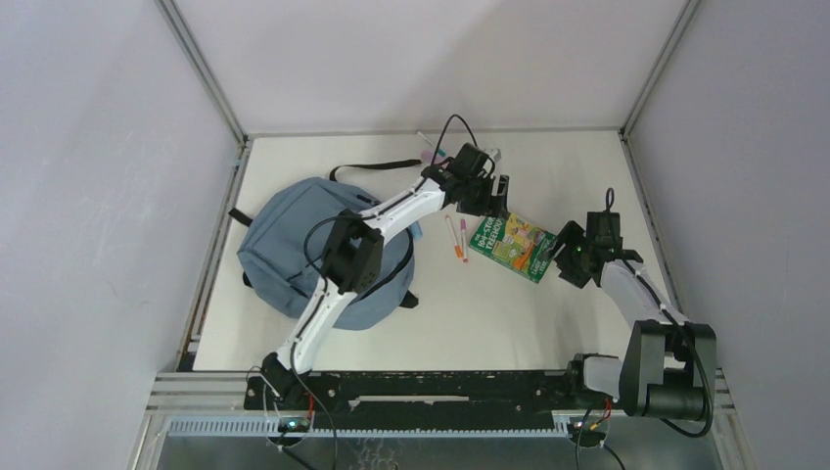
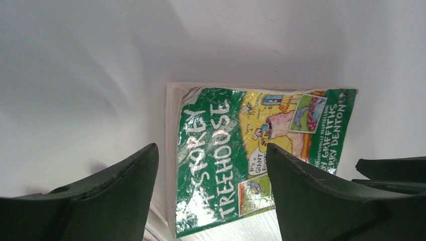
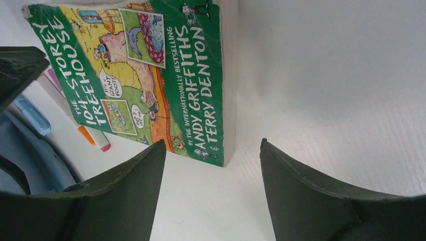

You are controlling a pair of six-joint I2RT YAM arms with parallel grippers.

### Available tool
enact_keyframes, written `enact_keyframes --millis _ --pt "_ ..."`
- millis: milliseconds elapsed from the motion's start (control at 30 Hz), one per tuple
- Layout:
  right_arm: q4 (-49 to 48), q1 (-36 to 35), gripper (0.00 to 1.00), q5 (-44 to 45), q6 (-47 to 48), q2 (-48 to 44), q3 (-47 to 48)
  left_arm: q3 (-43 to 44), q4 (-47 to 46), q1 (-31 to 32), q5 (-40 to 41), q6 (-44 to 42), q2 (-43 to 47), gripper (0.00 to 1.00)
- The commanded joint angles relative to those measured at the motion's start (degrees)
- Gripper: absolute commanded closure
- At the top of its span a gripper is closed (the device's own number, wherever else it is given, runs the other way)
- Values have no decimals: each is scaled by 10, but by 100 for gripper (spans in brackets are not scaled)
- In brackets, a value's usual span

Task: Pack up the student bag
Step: Adjust the book at the center of the board, then pick up the book from the center of the board.

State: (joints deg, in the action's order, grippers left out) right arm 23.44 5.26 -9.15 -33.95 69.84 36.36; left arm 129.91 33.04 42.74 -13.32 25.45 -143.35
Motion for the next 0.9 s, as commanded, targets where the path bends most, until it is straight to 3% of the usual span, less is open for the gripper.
enact_keyframes --millis 0,300,500,600,700,767,867 --pt "-33 8 22 12 -6 6 2 36 -11 2 -25 3 -23 18" --pt "-85 46 22 -28 -8 72 2 38 -8 8 -91 9 -39 22" --pt "-129 50 32 -64 -12 142 2 37 -20 14 -125 15 -32 27" --pt "-151 51 45 -91 -16 166 2 37 -25 17 -141 18 -32 28" --pt "-158 51 73 -102 -20 167 2 37 -26 21 -152 21 -35 29" --pt "-156 51 98 -108 -18 156 2 37 -20 24 -147 18 -35 29" --pt "-140 51 100 -105 -15 124 2 36 -10 29 -136 8 -31 29"
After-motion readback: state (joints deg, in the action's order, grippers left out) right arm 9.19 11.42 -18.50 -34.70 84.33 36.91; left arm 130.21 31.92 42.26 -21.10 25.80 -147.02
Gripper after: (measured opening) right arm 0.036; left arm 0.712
